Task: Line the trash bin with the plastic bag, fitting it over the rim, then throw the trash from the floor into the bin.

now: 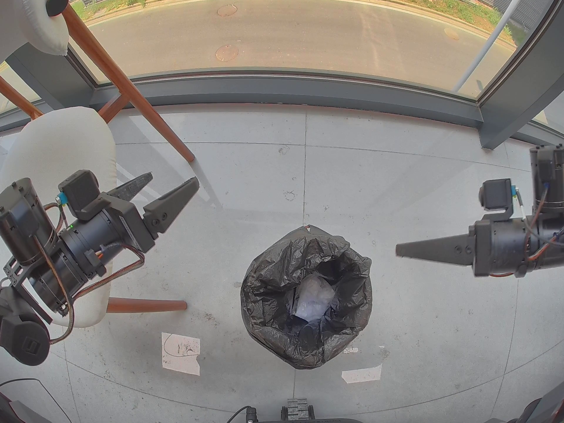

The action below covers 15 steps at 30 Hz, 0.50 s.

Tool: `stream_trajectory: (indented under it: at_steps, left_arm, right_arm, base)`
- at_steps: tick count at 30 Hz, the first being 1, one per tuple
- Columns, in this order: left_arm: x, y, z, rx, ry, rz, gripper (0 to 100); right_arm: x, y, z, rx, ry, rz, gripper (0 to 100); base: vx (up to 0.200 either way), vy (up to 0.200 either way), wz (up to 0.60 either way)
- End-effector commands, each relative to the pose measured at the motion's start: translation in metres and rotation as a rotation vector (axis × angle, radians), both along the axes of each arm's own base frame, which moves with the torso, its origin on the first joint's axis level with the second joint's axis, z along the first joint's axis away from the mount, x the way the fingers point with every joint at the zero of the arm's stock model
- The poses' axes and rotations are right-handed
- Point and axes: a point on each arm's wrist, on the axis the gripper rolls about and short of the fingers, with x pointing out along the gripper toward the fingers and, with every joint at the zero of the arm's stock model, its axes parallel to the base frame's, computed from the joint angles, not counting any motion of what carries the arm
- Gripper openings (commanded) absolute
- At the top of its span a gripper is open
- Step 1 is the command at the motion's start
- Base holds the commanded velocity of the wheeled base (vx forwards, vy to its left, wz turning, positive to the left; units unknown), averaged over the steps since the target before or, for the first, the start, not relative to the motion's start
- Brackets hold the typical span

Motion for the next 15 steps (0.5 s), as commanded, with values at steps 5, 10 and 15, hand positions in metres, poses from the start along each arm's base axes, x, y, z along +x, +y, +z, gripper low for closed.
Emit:
stream_trajectory:
  at_steps: [5, 10, 15]
  left_arm:
    - [-0.012, 0.014, 0.023, -0.095, -0.056, 0.004, 100]
    - [-0.029, 0.019, 0.019, -0.091, -0.054, -0.014, 100]
    - [-0.053, 0.027, 0.014, -0.091, -0.057, -0.013, 100]
  right_arm:
    - [-0.065, -0.045, 0.008, 0.09, -0.047, -0.275, 100]
    - [-0.109, -0.064, -0.007, 0.085, -0.132, -0.387, 100]
    - [-0.132, -0.078, -0.018, 0.073, -0.204, -0.505, 100]
  base:
    - [-0.08, 0.0, 0.0]
    - [-0.2, 0.0, 0.0]
    - [-0.2, 0.0, 0.0]
